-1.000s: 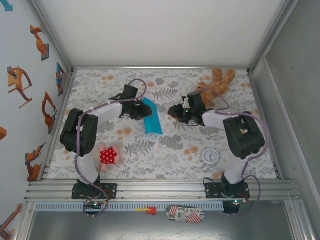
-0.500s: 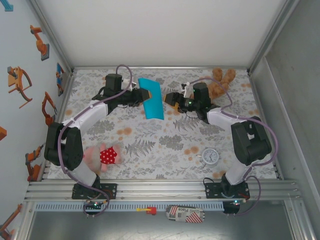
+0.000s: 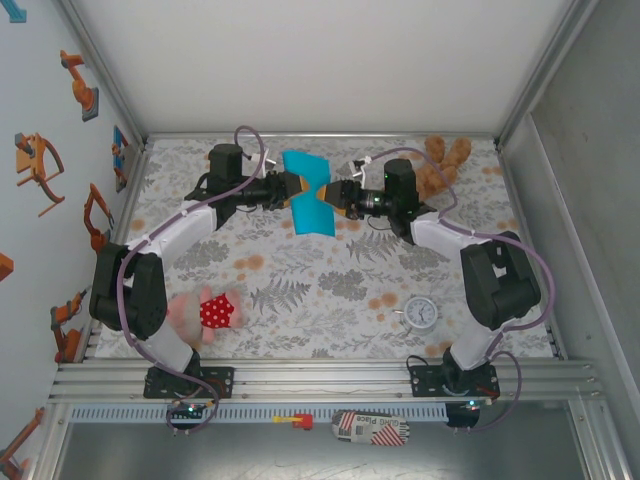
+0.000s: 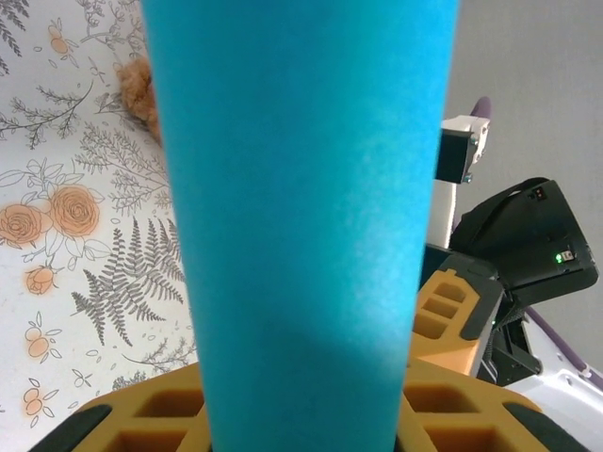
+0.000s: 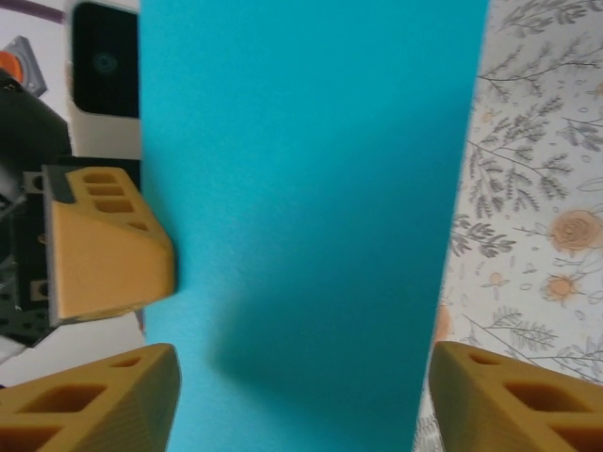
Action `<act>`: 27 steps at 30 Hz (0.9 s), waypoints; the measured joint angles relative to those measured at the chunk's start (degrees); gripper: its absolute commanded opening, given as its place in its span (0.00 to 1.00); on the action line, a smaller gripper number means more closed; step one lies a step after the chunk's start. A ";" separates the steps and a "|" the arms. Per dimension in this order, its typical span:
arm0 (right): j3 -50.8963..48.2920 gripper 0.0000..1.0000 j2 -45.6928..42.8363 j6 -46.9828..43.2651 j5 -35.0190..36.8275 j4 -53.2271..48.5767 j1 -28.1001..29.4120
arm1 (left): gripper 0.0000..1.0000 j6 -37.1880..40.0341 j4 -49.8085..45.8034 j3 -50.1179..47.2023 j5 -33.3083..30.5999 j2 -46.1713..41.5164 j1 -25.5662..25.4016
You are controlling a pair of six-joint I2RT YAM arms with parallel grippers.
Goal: Fold a paper plane with a square sheet of paper (pick it up from the middle)
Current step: First fold in half a square sheet of paper at the center of the table.
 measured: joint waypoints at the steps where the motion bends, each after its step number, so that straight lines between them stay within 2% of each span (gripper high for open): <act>1: 0.17 0.61 0.00 0.22 -0.46 0.44 0.00 | 0.33 0.02 -0.17 0.00 -0.02 0.02 0.00; 5: 0.85 0.53 -0.52 -0.79 -1.01 -0.44 -0.02 | 0.32 0.72 -2.21 0.00 -0.35 0.17 0.11; 12: 3.10 0.40 -3.48 -7.21 0.09 -10.21 -0.02 | 0.32 2.08 -5.03 0.00 -1.09 0.39 0.79; 17: 3.67 0.20 -4.85 -10.40 1.16 -14.97 -0.02 | 0.31 2.49 -5.84 0.00 -1.14 0.42 0.87; 19: 3.87 0.06 -4.87 -11.08 1.62 -16.28 -0.07 | 0.32 2.49 -5.84 0.00 -1.14 0.42 0.85; 20: 3.96 0.01 -4.87 -11.34 1.84 -16.90 -0.09 | 0.34 2.54 -5.86 0.00 -1.14 0.42 0.87; 22: 4.24 0.00 -4.87 -11.32 2.60 -18.29 -0.15 | 0.40 2.80 -6.01 0.00 -1.33 0.44 0.87; 27: 4.61 0.00 -5.29 -11.87 5.27 -21.94 -0.24 | 0.69 4.52 -8.31 -0.09 -3.82 0.44 0.90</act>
